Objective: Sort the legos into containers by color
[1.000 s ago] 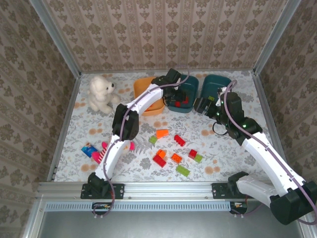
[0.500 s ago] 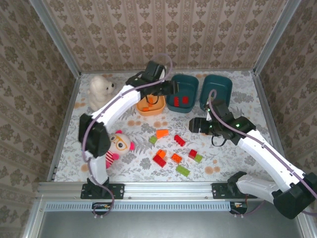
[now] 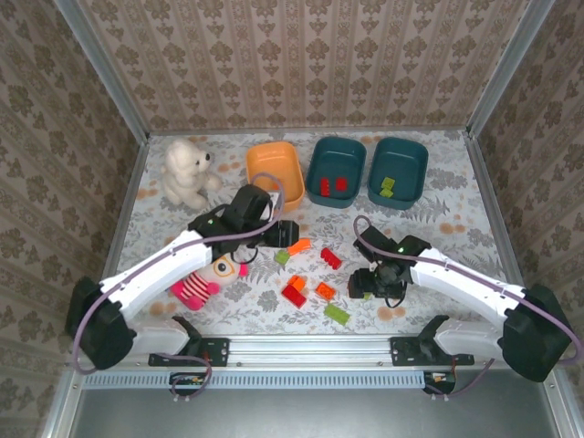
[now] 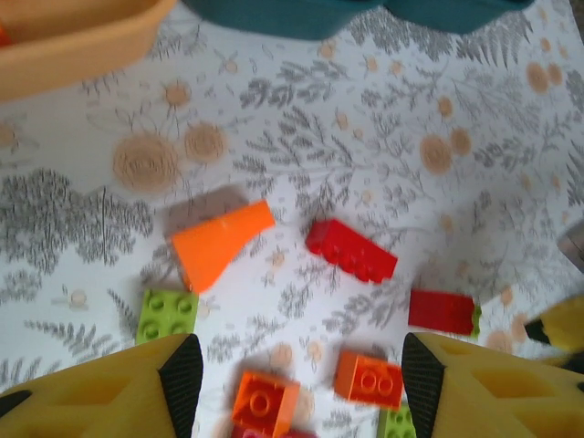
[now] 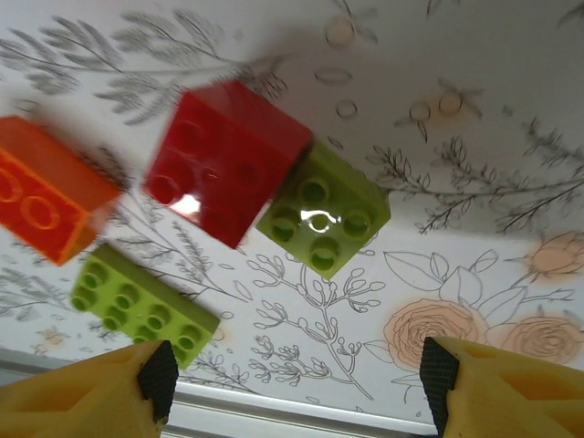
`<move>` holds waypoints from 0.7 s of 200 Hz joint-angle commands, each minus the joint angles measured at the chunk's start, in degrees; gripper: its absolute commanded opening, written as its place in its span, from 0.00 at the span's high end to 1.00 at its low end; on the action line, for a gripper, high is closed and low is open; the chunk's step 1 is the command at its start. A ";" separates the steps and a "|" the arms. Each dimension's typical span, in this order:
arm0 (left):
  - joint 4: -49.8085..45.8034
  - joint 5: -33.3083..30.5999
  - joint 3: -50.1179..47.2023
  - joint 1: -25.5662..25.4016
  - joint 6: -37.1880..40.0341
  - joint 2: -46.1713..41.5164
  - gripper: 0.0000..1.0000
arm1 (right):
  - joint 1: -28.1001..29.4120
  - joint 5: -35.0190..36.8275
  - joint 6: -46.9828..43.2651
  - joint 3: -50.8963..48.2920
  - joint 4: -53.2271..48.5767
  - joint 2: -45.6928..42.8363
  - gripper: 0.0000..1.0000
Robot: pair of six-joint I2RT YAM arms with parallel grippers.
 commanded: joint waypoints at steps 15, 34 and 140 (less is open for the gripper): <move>1.00 0.90 -5.35 -0.50 -1.68 -7.49 0.35 | 0.24 -2.02 8.10 -4.68 9.21 2.69 0.28; 0.34 0.63 -6.22 -0.48 -2.08 -9.06 0.35 | 0.26 -0.97 9.85 -4.70 10.99 4.45 0.28; 0.43 0.36 -6.28 -1.09 -2.57 -9.71 0.35 | -1.94 2.81 12.97 -3.86 12.10 10.14 0.62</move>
